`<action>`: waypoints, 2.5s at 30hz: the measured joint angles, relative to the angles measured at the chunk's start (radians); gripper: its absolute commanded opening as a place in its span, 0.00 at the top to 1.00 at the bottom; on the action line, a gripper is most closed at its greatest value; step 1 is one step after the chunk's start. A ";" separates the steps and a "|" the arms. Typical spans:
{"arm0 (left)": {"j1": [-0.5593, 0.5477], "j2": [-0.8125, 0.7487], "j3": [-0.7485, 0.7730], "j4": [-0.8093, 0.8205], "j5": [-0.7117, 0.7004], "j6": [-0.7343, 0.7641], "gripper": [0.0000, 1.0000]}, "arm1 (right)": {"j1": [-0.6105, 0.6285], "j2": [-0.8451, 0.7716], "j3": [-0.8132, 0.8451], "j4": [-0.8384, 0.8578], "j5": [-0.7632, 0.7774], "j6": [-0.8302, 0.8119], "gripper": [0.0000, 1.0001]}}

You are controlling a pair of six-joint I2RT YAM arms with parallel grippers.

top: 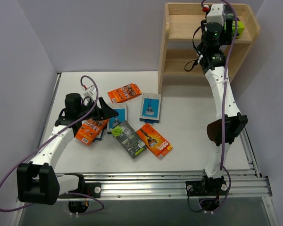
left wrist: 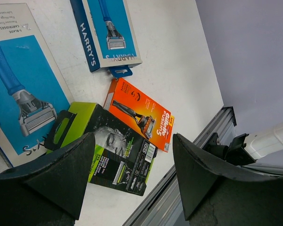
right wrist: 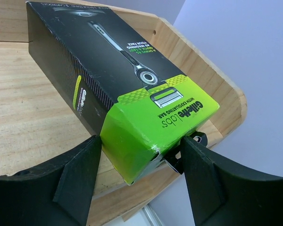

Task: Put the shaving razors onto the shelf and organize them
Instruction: Place the shaving razor onto shelf

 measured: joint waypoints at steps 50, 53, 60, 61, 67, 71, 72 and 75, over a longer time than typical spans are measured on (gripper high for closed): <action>0.000 0.030 -0.009 0.149 0.092 -0.045 0.24 | 0.092 -0.051 -0.169 0.362 -0.062 -0.193 0.22; 0.000 0.031 -0.009 0.149 0.093 -0.045 0.24 | 0.092 -0.013 -0.080 0.357 -0.063 -0.200 0.21; 0.000 0.041 -0.009 0.150 0.102 -0.046 0.24 | 0.080 0.085 0.046 0.330 -0.078 -0.201 0.21; 0.000 0.043 -0.009 0.150 0.103 -0.046 0.24 | 0.077 0.094 0.046 0.320 -0.080 -0.199 0.20; 0.000 0.055 -0.009 0.150 0.108 -0.046 0.24 | 0.057 0.123 0.050 0.325 -0.085 -0.194 0.20; 0.000 0.063 -0.009 0.150 0.109 -0.047 0.24 | 0.055 0.138 0.052 0.368 -0.074 -0.220 0.20; 0.000 0.066 -0.009 0.150 0.109 -0.047 0.24 | 0.053 0.143 0.054 0.380 -0.072 -0.228 0.20; 0.000 0.074 -0.009 0.150 0.109 -0.047 0.24 | 0.049 0.156 0.059 0.413 -0.063 -0.247 0.21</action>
